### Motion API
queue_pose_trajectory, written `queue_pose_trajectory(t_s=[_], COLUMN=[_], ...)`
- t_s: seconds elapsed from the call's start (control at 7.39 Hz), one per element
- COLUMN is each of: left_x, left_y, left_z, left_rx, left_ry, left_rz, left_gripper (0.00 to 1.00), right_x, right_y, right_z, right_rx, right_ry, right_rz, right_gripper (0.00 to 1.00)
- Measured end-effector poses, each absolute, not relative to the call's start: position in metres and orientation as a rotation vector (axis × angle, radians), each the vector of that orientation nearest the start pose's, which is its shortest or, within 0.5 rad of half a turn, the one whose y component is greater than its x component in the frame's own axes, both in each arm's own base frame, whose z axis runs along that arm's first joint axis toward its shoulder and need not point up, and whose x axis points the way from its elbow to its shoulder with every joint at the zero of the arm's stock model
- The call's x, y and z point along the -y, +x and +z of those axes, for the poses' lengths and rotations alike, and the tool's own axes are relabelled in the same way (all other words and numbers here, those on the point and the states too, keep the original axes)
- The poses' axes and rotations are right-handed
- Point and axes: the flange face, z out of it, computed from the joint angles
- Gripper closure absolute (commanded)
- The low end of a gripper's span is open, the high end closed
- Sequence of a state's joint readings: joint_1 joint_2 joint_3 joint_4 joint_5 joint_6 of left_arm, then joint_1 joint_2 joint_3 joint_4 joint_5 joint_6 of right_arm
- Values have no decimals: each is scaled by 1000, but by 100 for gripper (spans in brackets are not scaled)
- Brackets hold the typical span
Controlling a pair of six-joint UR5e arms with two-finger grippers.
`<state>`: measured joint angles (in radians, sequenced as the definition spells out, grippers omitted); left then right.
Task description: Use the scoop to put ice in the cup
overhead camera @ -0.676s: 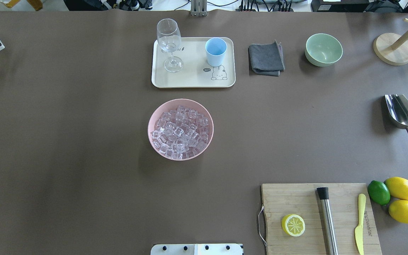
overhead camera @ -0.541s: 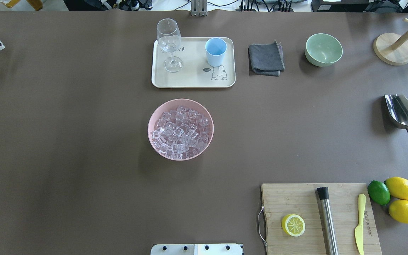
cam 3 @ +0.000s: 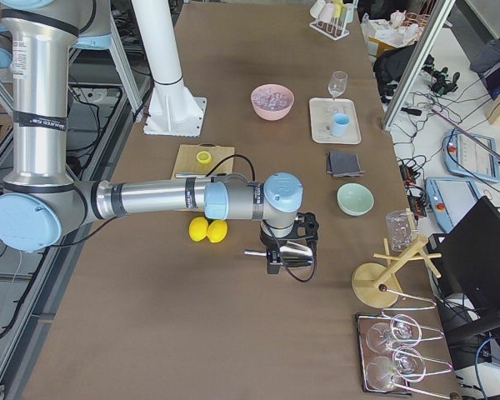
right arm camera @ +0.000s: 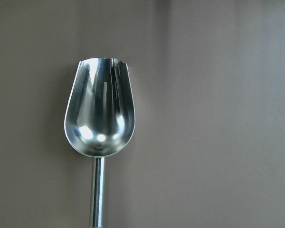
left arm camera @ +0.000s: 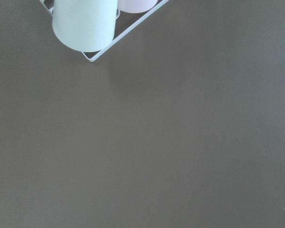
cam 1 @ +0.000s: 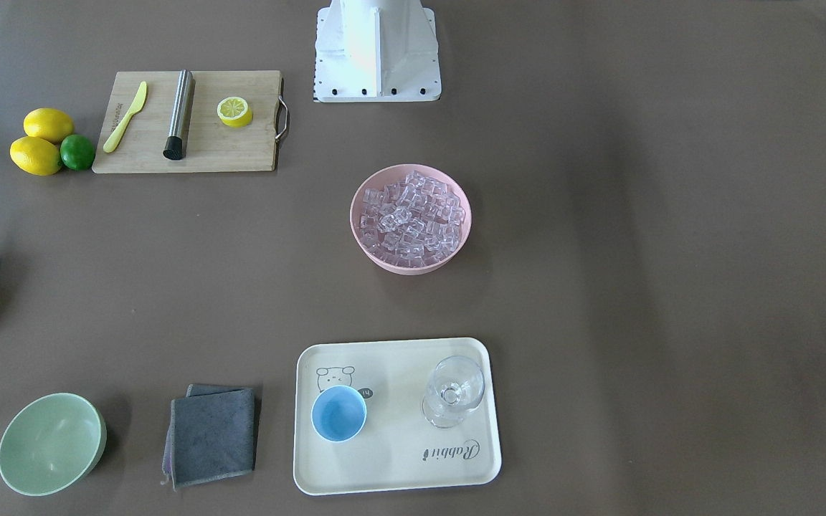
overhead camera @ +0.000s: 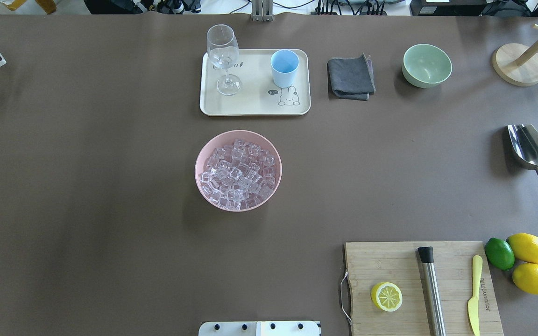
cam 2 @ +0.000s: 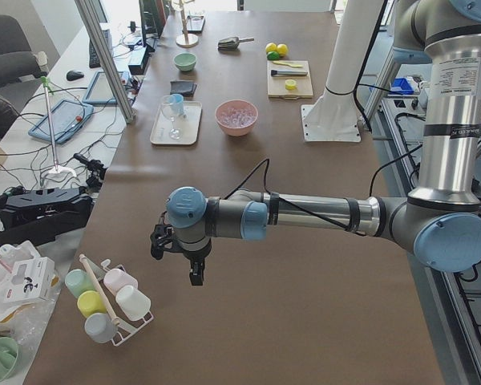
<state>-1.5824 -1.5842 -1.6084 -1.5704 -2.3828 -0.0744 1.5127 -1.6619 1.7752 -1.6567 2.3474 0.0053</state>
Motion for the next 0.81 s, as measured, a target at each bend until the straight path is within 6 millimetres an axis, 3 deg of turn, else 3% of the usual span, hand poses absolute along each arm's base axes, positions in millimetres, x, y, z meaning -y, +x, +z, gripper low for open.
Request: queue_pose_trajectory(t_s=[0.54,0.81], left_x=[502,508], left_y=[-59,-43], left_z=[631,630], left_rx=[-803,-735], left_ry=[5,7], left_rz=[-49,-6], left_gripper=[1,1], right_x=[451,445], right_y=[39,41], right_z=[611,599], right_rx=[779,780], right_ry=[-6,-2], right_rz=[-43,6], right_gripper=[0,0])
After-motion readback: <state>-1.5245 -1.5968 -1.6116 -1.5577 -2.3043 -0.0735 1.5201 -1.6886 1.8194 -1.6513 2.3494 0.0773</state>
